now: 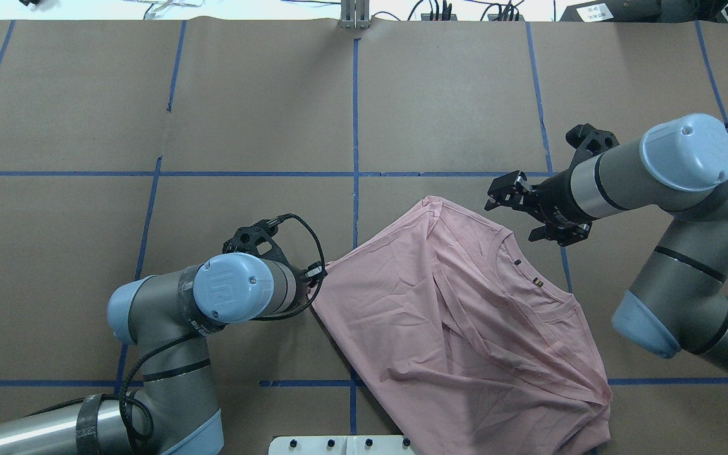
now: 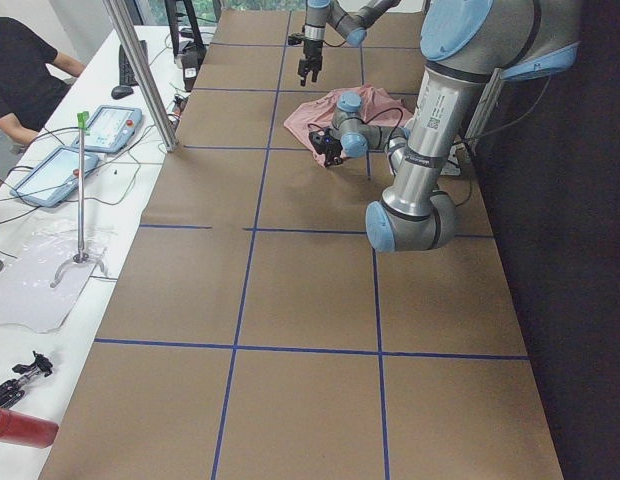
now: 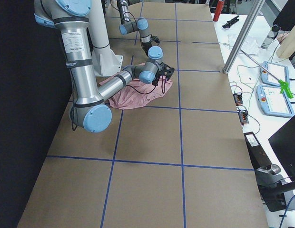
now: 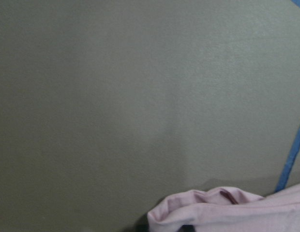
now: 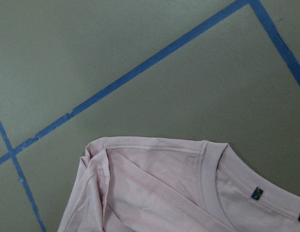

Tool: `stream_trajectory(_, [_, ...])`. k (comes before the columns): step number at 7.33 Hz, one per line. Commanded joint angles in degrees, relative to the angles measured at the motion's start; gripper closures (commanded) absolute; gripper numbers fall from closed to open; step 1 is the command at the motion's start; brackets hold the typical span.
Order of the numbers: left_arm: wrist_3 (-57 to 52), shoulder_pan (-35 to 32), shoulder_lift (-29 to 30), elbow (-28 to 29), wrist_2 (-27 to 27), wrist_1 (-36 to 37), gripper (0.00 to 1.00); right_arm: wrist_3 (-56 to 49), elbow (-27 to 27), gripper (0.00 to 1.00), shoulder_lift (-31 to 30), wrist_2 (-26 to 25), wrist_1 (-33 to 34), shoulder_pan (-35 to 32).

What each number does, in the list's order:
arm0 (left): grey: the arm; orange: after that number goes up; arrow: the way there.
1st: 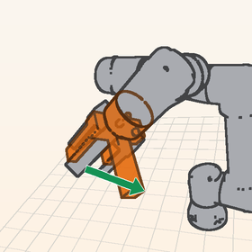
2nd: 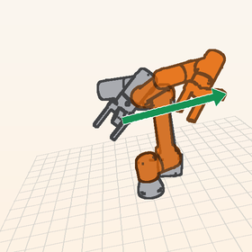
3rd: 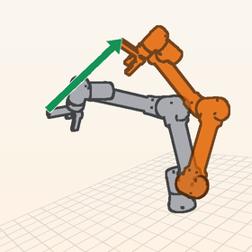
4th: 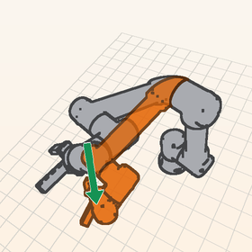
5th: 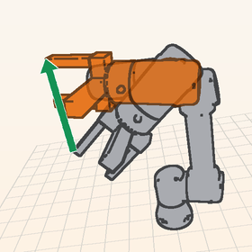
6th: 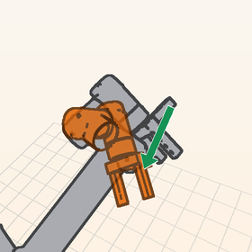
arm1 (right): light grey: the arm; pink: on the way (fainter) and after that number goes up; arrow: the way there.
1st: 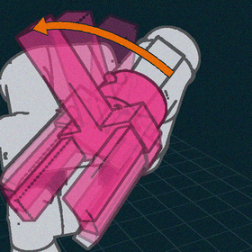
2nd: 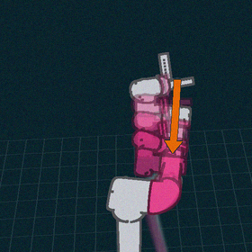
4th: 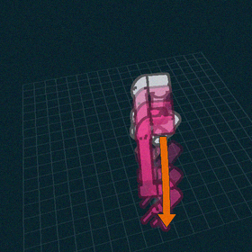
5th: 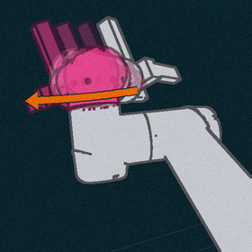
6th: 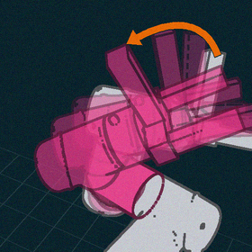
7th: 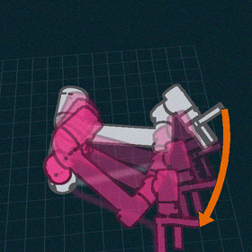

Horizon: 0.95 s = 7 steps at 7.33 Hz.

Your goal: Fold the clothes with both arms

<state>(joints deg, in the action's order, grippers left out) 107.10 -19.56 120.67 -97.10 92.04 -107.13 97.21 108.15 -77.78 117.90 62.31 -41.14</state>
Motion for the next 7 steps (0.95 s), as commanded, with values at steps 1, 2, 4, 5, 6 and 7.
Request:
stream_trajectory(1, [-5.7,-3.6,0.2,-0.1,-0.2,0.4,1.00,0.0,-0.2,0.00,1.1,0.2,0.1,0.4])
stream_trajectory(2, [-9.6,-7.1,1.0,0.2,-0.1,-0.1,1.00,0.0,-0.2,0.00,1.2,0.5,0.2,0.7])
stream_trajectory(4, [-13.1,-14.8,8.2,11.1,-0.1,-3.7,1.00,0.1,0.0,0.00,1.2,0.0,0.2,1.2])
stream_trajectory(5, [-13.3,-18.1,13.1,22.4,-0.1,-11.4,1.00,0.3,0.1,0.00,1.2,-0.3,0.2,1.2])
stream_trajectory(6, [-15.5,-20.5,18.1,34.2,-0.1,-18.5,1.00,0.6,0.0,0.00,1.1,-0.7,0.2,1.2])
stream_trajectory(7, [-20.0,-23.9,19.8,39.0,-0.1,-20.7,1.00,0.7,0.1,0.00,1.2,-1.7,0.2,1.2])
